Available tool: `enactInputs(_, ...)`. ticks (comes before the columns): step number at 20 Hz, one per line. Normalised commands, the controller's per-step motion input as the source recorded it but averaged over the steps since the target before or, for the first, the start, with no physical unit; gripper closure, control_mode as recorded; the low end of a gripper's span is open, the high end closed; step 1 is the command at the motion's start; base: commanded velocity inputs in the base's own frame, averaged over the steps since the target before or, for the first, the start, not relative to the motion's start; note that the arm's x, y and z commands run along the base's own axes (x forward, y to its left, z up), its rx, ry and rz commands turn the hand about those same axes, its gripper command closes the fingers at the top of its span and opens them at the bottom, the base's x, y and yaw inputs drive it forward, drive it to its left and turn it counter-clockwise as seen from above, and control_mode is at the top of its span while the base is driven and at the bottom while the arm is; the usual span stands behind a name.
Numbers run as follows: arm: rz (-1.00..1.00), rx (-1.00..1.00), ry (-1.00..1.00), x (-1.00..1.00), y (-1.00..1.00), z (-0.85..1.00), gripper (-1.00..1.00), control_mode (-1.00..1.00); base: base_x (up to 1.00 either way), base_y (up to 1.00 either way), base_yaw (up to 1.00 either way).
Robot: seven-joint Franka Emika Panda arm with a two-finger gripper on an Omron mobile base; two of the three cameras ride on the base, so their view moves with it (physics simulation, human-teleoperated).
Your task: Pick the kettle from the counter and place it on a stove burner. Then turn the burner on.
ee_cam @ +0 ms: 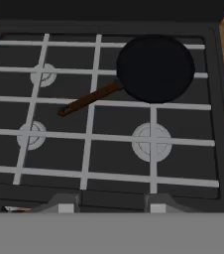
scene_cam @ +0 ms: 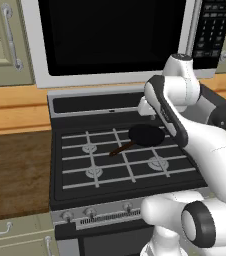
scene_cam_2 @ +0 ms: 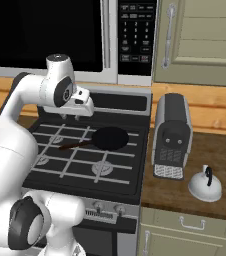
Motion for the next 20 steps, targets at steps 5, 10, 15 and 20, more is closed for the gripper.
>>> enactInputs(5, 0.00, 0.00, -0.06, -0.22, -0.16, 0.04, -1.00, -1.00, 0.00, 0.00, 0.00)
enactInputs(10, 0.00, 0.00, -0.34, -1.00, -0.91, 0.07, -1.00, -1.00, 0.00, 0.00, 0.00)
enactInputs(15, 0.00, 0.00, -0.38, -1.00, -1.00, 0.13, -1.00, -1.00, 0.00, 0.00, 0.00)
enactInputs(20, 0.00, 0.00, -0.25, -1.00, -1.00, 0.31, -1.00, -1.00, 0.00, 0.00, 0.00)
